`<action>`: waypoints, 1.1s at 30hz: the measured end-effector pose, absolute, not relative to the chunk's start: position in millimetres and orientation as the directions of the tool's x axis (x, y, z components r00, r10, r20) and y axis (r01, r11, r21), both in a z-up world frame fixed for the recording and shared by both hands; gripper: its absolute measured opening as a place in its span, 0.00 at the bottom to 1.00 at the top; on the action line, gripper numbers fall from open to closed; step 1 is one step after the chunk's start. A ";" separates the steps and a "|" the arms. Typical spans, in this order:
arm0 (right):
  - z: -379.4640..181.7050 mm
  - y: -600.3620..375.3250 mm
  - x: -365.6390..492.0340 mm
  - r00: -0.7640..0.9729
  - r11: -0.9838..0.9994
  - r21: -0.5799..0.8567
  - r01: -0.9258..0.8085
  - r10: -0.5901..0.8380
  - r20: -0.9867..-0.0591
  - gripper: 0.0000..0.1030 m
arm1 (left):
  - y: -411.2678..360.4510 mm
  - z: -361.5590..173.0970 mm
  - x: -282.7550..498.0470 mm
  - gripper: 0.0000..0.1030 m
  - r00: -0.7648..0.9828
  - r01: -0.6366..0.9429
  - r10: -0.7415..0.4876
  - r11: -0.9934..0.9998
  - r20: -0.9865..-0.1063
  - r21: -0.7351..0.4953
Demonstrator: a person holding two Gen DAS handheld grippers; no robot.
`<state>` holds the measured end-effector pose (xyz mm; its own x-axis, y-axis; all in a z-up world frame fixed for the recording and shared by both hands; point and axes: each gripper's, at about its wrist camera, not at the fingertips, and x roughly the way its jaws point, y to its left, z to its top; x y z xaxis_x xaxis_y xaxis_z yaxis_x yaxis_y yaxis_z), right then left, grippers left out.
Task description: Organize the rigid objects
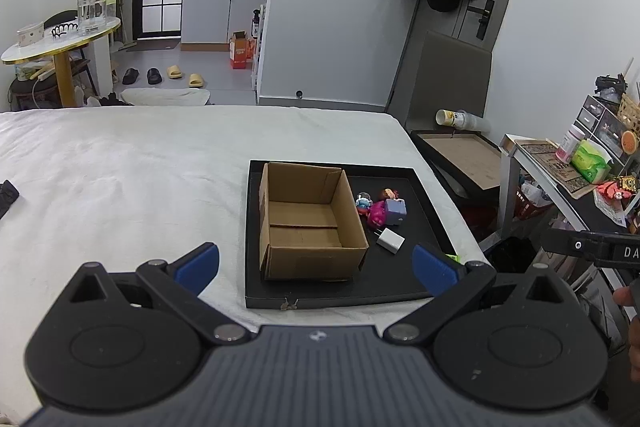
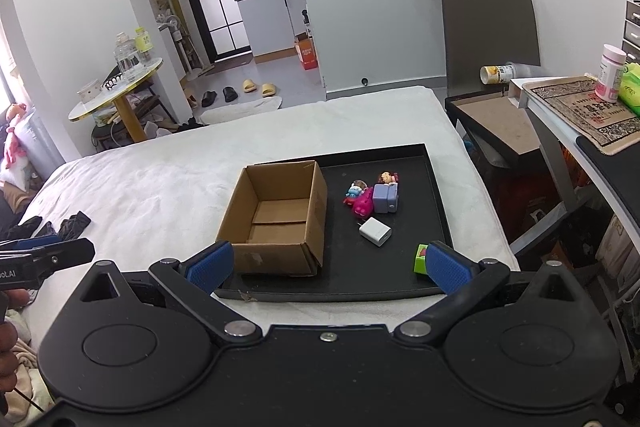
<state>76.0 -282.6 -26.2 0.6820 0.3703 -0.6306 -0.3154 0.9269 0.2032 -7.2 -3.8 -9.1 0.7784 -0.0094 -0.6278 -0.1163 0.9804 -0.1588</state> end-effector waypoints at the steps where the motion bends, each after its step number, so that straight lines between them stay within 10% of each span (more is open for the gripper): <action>1: -26.4 -282.8 76.0 0.682 0.927 0.203 -0.314 0.369 -0.631 1.00 | -4.0 -9.1 -7.7 0.99 0.779 -0.116 -0.010 0.980 -0.628 -0.159; 33: -33.2 -283.1 84.1 0.671 0.933 0.193 -0.303 0.353 -0.652 1.00 | -1.9 -15.8 4.3 0.99 0.757 -0.119 -0.024 0.977 -0.653 -0.174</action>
<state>84.1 -283.1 -33.2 0.6713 0.3527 -0.6519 -0.3030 0.9333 0.1929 4.3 -1.9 -15.8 0.7571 -0.0244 -0.6528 -0.1189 0.9775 -0.1745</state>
